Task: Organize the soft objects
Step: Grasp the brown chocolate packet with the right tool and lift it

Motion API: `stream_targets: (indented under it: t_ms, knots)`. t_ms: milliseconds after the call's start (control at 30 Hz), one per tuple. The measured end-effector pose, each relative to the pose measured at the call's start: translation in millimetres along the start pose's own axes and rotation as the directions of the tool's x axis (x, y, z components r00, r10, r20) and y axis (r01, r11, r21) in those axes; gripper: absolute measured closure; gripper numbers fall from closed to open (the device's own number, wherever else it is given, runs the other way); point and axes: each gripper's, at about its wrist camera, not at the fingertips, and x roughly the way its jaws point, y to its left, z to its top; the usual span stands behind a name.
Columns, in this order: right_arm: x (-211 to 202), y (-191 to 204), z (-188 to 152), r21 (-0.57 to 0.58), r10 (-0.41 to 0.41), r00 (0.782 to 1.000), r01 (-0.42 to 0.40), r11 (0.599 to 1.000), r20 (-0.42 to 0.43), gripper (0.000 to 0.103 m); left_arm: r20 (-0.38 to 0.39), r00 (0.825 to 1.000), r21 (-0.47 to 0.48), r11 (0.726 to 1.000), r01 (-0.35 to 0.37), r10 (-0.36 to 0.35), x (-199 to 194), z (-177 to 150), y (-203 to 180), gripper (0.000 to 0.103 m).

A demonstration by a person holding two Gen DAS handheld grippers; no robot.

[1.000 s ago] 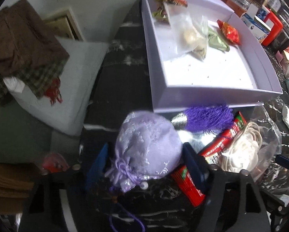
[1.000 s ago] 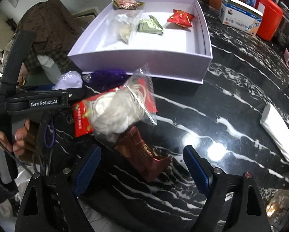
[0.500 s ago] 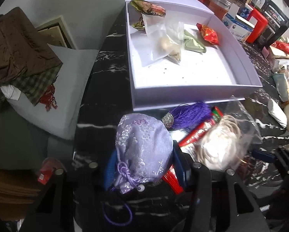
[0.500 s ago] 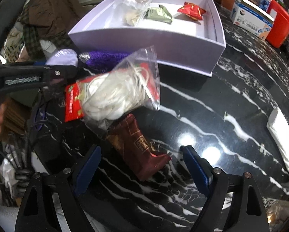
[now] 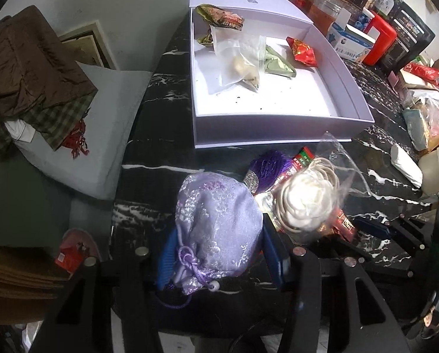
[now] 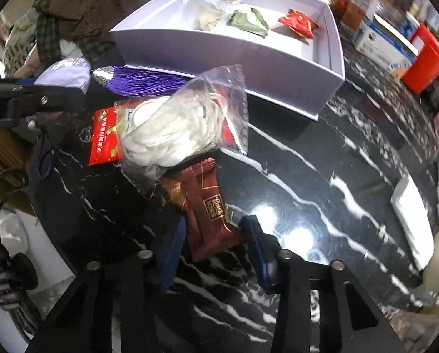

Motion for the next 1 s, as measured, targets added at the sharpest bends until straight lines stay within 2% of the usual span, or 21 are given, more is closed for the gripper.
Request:
stream_targets:
  t_ms: [133,200,300,533,567,633,700,733,767,867,1000]
  knots:
    - [-0.1,-11.4,-2.4,0.05,0.016,1.0,-0.016,0.999,-0.01,0.067,0.007,1.0,-0.007,1.0,0.004,-0.004,-9.1,-2.6,-2.6,0.052]
    - [-2.9,-15.4,-4.3,0.068,0.023,1.0,-0.022,0.997,-0.01,0.076,0.013,1.0,-0.009,1.0,0.004,-0.004,-14.2,-4.0,-4.2,0.052]
    - [-8.9,-23.8,-5.3,0.099,0.04,0.999,-0.04,0.994,-0.006,0.082,0.021,1.0,-0.018,1.0,0.009,-0.009,-21.5,-5.9,-6.0,0.052]
    - [-14.8,-40.9,-13.0,0.16,0.085,0.996,-0.085,0.984,0.003,0.083,0.047,0.999,-0.025,1.0,0.009,-0.007,-39.7,-11.9,-12.6,0.052]
    - [-13.4,-40.5,-13.4,0.165,0.086,0.996,-0.086,0.983,0.003,0.079,0.05,0.999,-0.027,1.0,0.007,-0.006,-41.0,-12.5,-13.5,0.052]
    - [-7.4,-36.5,-12.9,0.175,0.084,0.996,-0.082,0.981,-0.002,0.078,0.053,0.999,-0.032,0.999,0.005,-0.003,-44.3,-14.5,-14.2,0.052]
    - [-5.4,-35.9,-13.8,0.172,0.073,0.997,-0.073,0.982,0.005,0.068,0.058,0.998,-0.037,0.999,0.0,0.002,-47.1,-16.1,-13.5,0.052]
    - [-3.2,-30.5,-14.1,0.169,0.067,0.998,-0.067,0.983,0.006,0.059,0.06,0.998,-0.04,0.999,-0.003,0.006,-48.4,-16.6,-12.7,0.052]
    - [-0.2,-26.0,-14.8,0.169,0.065,0.998,-0.064,0.983,0.005,0.056,0.064,0.998,-0.043,0.999,-0.008,0.011,-50.3,-17.4,-11.5,0.052]
    - [2.4,-21.5,-15.2,0.17,0.084,0.996,-0.083,0.982,0.004,0.051,0.074,0.997,-0.057,0.998,-0.018,0.022,-54.7,-19.7,-7.9,0.052]
    - [4.8,-17.6,-13.4,0.153,0.075,0.997,-0.077,0.985,0.013,0.051,0.078,0.997,-0.079,0.997,-0.022,0.028,-57.9,-23.4,-3.4,0.052]
